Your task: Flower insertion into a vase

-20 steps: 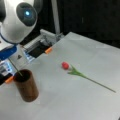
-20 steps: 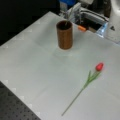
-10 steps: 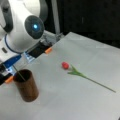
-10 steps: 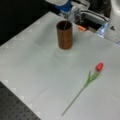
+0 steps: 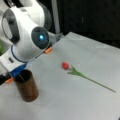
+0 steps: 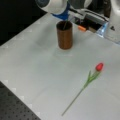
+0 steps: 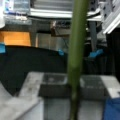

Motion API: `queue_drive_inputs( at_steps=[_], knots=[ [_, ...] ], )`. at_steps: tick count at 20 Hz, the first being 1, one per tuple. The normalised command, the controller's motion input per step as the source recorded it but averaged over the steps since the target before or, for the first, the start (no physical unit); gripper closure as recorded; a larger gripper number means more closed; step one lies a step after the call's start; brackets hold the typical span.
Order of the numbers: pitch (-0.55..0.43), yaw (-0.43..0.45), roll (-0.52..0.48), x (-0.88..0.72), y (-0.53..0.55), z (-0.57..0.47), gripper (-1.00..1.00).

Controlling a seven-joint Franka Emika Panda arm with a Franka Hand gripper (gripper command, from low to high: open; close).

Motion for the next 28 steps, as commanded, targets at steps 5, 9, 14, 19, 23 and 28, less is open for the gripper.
queue_drive_inputs(
  at_steps=[5,9,14,19,23,28],
  knots=[
    [-0.028,-0.115,-0.013,0.32,0.09,-0.25,1.0],
    [-0.01,-0.149,-0.006,0.25,0.14,-0.13,-1.0],
    [0.011,-0.236,0.007,0.28,0.13,0.01,-1.0],
    [0.003,-0.239,0.039,0.34,0.05,0.06,-1.0],
    [-0.126,-0.174,0.004,0.4,0.0,0.12,-1.0],
    [-0.4,-0.077,-0.014,0.34,0.03,0.09,-1.0]
  ],
)
